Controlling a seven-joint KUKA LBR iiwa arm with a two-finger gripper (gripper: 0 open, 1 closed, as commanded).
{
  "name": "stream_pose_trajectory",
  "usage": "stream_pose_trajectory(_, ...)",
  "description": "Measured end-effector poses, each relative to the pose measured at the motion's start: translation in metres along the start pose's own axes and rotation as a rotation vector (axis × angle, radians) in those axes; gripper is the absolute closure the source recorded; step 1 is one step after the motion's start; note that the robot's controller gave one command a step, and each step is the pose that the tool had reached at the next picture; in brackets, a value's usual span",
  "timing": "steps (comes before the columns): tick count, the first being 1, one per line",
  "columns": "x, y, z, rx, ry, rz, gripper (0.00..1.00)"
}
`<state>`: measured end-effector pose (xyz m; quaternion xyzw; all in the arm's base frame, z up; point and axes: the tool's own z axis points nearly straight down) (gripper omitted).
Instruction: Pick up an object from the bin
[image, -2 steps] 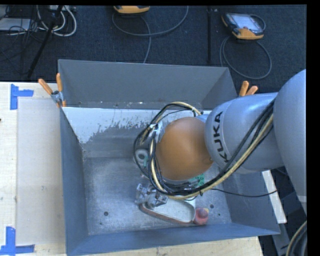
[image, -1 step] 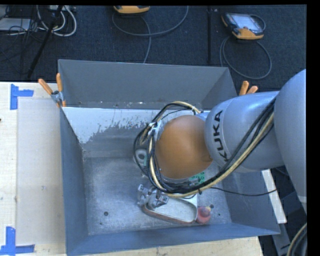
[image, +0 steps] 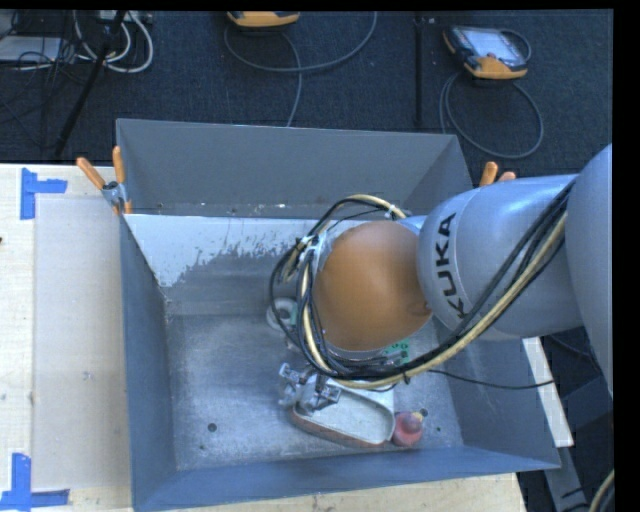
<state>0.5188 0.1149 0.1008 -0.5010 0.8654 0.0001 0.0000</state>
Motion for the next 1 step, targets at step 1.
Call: stream_pose_trajectory(1,-0.0015,-0.0005,-0.0658,0.004,-0.004,0.004,1.0)
